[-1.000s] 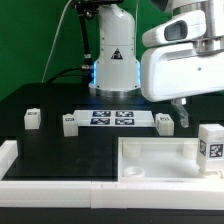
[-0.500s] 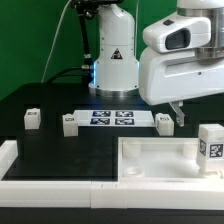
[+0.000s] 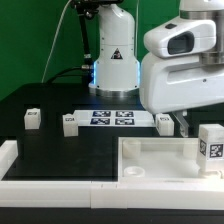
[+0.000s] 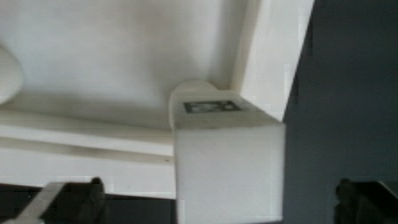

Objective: Assemble one leg

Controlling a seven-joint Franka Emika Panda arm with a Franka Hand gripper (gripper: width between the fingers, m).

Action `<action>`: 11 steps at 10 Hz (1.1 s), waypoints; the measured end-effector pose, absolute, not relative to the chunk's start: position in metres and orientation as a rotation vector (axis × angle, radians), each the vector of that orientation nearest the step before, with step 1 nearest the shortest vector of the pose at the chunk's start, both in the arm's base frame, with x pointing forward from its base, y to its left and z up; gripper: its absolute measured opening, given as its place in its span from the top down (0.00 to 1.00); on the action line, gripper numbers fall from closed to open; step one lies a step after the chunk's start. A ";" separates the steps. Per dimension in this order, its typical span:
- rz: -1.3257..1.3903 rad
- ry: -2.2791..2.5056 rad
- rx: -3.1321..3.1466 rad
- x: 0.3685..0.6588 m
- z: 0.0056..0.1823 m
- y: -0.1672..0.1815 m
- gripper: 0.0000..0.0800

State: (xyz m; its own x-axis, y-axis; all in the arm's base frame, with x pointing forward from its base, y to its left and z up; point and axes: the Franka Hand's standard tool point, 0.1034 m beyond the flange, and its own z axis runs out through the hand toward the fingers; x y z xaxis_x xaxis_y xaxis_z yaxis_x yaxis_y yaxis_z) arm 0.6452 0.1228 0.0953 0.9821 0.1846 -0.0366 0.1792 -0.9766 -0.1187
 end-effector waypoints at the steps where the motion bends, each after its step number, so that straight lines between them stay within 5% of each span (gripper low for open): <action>1: 0.063 -0.274 -3.012 0.646 0.090 0.125 0.19; 8: 0.081 -0.307 -3.010 0.635 0.077 0.125 0.19; 10: 0.079 -0.312 -3.009 0.636 0.078 0.123 0.47; 11: 0.079 -0.312 -3.009 0.636 0.078 0.123 0.47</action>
Offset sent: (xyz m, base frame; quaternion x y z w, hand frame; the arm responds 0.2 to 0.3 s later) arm -0.0192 -0.0080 -0.0070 -0.0129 -0.0011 -0.0323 0.9994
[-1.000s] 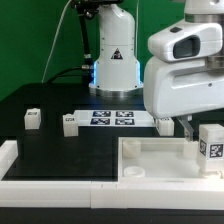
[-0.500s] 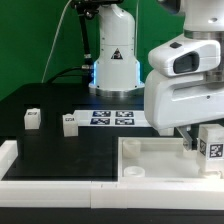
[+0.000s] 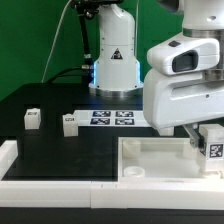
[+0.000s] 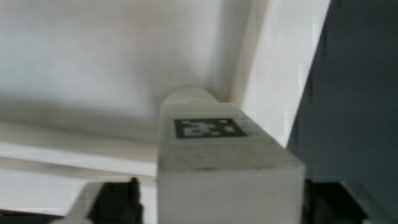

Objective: Assemble one leg

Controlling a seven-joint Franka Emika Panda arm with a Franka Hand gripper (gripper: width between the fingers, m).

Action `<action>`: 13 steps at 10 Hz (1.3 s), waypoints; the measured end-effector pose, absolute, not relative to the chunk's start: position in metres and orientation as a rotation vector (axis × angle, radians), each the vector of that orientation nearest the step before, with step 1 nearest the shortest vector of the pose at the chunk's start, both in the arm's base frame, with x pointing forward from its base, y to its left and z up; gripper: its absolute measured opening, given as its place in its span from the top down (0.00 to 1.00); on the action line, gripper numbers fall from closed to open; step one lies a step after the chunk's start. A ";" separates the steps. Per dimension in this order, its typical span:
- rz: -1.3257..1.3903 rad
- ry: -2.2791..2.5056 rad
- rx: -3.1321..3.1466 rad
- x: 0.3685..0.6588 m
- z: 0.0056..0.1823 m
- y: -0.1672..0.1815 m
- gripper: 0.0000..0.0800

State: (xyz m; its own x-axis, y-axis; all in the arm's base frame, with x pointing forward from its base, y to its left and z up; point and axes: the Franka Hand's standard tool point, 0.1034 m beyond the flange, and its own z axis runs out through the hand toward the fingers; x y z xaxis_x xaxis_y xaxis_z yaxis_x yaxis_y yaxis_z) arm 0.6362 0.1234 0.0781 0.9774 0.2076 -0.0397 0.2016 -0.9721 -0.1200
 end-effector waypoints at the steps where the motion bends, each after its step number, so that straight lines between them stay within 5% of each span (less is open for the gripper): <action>1: 0.076 -0.310 -3.012 0.637 0.078 0.121 0.63; 5: 0.083 -0.199 -3.021 0.637 0.078 0.120 0.63; 13: 0.148 1.197 -2.785 0.637 0.075 0.117 0.63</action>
Offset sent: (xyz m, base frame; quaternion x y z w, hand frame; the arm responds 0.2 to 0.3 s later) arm 0.0000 0.0000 0.0000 0.0000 0.0000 0.0000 1.0000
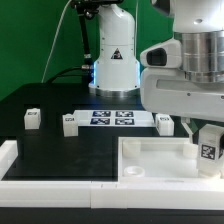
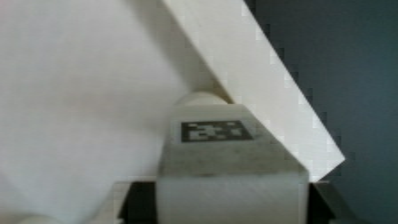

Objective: Assemble one leg

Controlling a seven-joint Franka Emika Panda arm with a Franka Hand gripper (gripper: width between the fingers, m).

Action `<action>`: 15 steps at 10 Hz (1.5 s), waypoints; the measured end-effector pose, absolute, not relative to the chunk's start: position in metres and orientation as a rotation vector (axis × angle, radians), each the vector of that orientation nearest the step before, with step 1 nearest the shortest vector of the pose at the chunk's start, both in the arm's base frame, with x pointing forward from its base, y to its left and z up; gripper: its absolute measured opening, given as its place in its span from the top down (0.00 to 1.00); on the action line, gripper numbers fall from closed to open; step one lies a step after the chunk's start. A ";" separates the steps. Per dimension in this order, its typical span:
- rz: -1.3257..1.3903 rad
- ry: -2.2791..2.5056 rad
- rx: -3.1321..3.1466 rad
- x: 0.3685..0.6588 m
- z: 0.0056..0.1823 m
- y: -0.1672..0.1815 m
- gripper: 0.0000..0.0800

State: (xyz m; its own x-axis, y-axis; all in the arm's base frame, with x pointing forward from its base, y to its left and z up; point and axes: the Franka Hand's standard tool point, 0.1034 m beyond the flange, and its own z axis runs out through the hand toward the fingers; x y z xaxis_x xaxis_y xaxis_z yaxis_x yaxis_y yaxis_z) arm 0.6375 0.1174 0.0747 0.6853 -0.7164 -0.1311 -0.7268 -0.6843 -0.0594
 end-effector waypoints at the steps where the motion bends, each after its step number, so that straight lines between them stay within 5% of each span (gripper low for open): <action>1: 0.158 1.343 -2.726 0.637 0.075 0.120 0.63; 5: 0.169 1.399 -2.690 0.636 0.075 0.124 0.53; 7: 0.166 1.315 -2.730 0.636 0.074 0.124 0.22; 15: 0.132 -0.197 -3.072 0.632 0.078 0.128 0.19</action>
Offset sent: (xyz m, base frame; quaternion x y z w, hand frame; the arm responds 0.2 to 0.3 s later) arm 0.0000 0.0000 0.0000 0.0000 0.0000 0.0000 1.0000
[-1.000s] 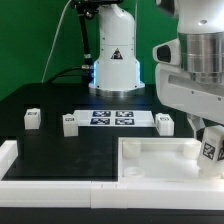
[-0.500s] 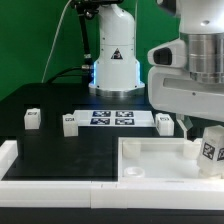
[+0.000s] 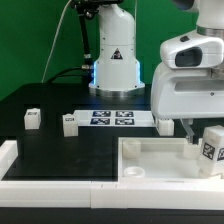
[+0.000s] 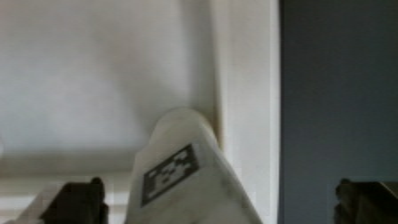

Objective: Assemble one leg

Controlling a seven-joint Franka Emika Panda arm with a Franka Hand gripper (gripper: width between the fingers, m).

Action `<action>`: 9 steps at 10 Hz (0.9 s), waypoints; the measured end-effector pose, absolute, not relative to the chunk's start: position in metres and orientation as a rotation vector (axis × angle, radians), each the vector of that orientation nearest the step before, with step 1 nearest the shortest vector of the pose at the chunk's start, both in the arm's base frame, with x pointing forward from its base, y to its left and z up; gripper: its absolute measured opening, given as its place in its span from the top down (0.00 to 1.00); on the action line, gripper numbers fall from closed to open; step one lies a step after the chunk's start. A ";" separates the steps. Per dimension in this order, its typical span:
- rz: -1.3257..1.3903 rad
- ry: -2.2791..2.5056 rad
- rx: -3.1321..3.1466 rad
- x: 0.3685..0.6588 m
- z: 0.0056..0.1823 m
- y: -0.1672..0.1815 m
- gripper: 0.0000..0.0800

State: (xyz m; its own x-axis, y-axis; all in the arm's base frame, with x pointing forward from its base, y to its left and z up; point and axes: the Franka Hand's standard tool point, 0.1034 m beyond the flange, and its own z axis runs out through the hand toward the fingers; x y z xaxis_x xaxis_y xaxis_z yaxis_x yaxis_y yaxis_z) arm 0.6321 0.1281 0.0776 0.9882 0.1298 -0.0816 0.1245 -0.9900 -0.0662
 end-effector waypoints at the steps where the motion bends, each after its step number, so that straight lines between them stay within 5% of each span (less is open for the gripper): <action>1: 0.126 -0.377 -3.050 0.632 0.078 0.127 0.19; 5: 0.115 -0.687 -2.990 0.633 0.077 0.124 0.19; 7: 0.115 -0.687 -2.990 0.633 0.077 0.124 0.52; 8: 0.113 -0.687 -2.993 0.633 0.078 0.122 0.63; 9: 0.114 -0.685 -2.994 0.633 0.077 0.121 0.63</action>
Offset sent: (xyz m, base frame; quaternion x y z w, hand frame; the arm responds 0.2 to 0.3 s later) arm 0.0000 0.0000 0.0000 0.0000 0.0000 -0.2667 0.9638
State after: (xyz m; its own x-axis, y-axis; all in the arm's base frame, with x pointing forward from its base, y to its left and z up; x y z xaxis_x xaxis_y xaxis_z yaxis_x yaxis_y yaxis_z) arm 0.6334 0.1215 0.0773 0.8980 0.4364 -0.0566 0.4314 -0.8983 -0.0832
